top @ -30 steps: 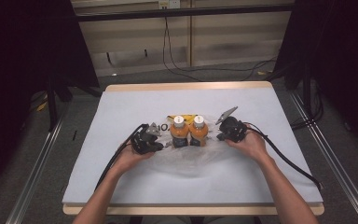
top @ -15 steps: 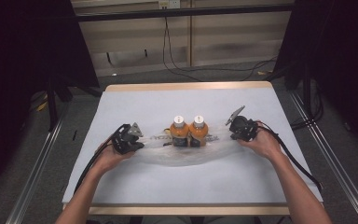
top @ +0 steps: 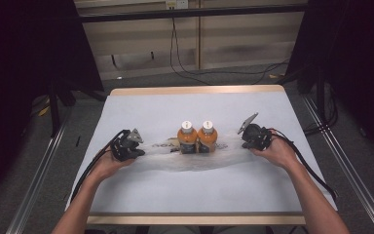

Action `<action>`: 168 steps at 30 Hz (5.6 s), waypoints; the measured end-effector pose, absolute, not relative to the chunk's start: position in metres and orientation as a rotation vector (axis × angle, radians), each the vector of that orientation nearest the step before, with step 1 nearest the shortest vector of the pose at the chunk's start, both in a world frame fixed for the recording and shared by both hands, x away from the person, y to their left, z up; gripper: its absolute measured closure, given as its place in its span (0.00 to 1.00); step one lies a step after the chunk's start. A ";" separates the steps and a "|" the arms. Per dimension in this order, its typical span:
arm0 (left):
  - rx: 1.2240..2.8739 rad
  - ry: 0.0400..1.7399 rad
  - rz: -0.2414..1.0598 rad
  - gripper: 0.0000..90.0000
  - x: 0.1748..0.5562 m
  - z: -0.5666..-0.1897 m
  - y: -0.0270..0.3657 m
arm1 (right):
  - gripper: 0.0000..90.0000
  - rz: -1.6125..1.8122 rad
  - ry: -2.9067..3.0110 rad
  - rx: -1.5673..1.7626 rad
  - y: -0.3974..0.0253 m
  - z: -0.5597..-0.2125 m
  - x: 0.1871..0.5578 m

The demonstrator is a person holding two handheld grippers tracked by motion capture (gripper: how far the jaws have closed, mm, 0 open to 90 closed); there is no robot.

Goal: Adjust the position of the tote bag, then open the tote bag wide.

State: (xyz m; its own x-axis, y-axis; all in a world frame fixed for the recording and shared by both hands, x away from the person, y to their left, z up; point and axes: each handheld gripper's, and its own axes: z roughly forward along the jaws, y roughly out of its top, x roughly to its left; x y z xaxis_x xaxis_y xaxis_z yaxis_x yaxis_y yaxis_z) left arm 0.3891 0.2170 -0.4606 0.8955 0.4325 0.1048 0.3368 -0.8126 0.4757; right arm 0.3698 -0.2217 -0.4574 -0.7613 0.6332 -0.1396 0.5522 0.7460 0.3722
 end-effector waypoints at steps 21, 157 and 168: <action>2.521 0.589 0.251 1.00 0.392 -0.464 0.209 | 1.00 0.506 2.633 0.986 -0.254 -0.460 0.351; 2.262 0.419 0.151 0.99 0.328 -0.482 0.070 | 1.00 1.193 2.692 1.015 -0.154 -0.476 0.413; 2.268 0.392 0.070 1.00 0.324 -0.486 0.070 | 1.00 1.161 2.689 1.031 -0.151 -0.483 0.417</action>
State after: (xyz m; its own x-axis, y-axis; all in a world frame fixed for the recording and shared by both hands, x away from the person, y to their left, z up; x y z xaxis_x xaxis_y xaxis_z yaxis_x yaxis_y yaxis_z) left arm 0.3241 0.0703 -0.4856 0.9500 0.3025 -0.0769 0.2573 -0.6199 0.7413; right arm 0.4166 -0.1510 -0.4834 -0.7791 0.5883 0.2168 0.5612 0.5003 0.6593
